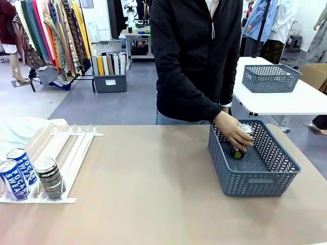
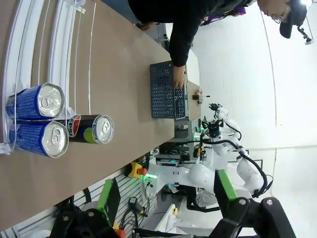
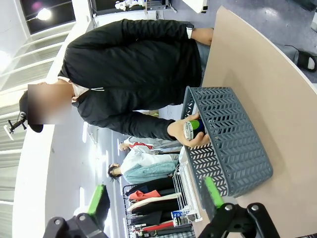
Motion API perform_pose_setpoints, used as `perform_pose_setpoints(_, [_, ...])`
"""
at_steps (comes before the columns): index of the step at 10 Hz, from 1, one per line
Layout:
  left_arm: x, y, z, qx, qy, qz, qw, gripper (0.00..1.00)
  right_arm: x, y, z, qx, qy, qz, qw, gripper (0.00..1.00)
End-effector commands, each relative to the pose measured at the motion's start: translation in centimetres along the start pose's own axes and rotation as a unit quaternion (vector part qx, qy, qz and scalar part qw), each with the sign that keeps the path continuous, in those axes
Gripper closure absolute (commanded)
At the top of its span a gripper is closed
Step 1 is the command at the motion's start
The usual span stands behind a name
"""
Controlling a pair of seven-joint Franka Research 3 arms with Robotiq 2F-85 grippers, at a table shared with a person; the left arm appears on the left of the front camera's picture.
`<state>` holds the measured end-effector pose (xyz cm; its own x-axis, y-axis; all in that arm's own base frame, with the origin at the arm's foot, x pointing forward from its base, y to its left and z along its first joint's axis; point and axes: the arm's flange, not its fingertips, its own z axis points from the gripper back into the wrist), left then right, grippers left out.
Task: Retrieve and store the cans from the dispenser.
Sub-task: Pick up the last remaining can from one row of the Automatic Can Dispenser and place it in the middle of the table.
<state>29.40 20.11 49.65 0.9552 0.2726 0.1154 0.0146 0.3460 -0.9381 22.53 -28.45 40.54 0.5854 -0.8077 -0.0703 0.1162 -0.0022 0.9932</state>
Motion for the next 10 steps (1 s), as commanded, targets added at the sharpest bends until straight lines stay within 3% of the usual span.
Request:
perform_pose_setpoints(1, [-0.1,-0.1,-0.1,-0.011,-0.004,0.007,1.0,0.0,-0.2,0.4,0.1,0.001,0.003,-0.001,1.0,0.0])
perform_pose_setpoints(7, [0.0,0.2,0.0,-0.001,0.0,0.003,1.0,0.0,-0.2,0.4,0.1,0.001,0.003,-0.001,1.0,0.0])
perform_pose_setpoints(8, [-0.1,-2.3,-2.2,0.12,-0.024,-0.011,0.992,0.0,-0.2,0.4,0.1,0.001,0.003,-0.001,1.0,0.0])
perform_pose_setpoints(10, [-0.3,-6.7,-9.1,0.224,0.033,-0.083,0.97,0.0,-0.2,0.4,0.1,0.001,0.003,-0.001,1.0,0.0])
